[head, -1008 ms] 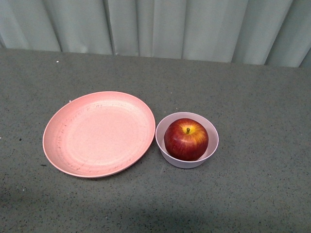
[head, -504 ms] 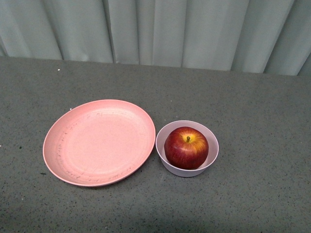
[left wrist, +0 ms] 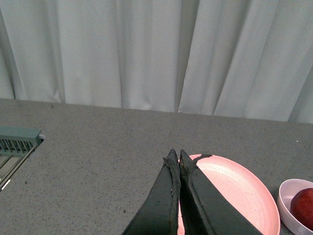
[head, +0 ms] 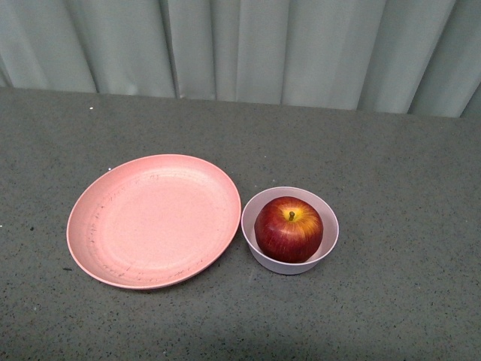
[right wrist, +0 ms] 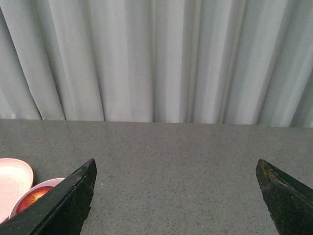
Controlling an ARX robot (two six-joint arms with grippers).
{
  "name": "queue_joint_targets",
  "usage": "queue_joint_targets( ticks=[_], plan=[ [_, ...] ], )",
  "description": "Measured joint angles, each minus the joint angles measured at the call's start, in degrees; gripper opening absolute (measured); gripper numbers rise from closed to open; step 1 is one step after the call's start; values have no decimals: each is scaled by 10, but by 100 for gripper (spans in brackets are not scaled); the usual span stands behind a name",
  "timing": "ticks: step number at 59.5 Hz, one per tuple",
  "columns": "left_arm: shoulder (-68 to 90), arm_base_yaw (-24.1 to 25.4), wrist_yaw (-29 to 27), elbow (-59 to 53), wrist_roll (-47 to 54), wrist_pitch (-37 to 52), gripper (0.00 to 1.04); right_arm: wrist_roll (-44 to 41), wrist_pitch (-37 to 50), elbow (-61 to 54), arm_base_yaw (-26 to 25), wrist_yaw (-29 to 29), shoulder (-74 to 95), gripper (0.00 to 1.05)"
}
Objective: Move apple from plate to bowl
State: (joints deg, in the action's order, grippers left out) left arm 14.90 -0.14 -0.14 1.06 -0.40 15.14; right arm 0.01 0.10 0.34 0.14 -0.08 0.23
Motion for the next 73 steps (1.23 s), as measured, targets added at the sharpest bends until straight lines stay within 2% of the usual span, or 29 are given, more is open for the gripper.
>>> queue_joint_targets(
  ticks=[16,19,23,36,43,44,50,54,73],
  plan=[
    [-48,0,0,0,0,-49,4,0,0,0,0,0,0,95],
    [-94,0,1,0,0,-111,4,0,0,0,0,0,0,95],
    [-133,0,2,0,0,-145,4,0,0,0,0,0,0,95],
    [-146,0,2,0,0,-150,5,0,0,0,0,0,0,95],
    [-146,0,2,0,0,-150,26,0,0,0,0,0,0,95],
    [-146,0,2,0,0,-150,76,0,0,0,0,0,0,95],
    [-146,0,2,0,1,-150,100,0,0,0,0,0,0,95],
    [-146,0,2,0,1,-150,97,0,0,0,0,0,0,95],
    [-146,0,2,0,2,-150,98,0,0,0,0,0,0,95]
  ],
)
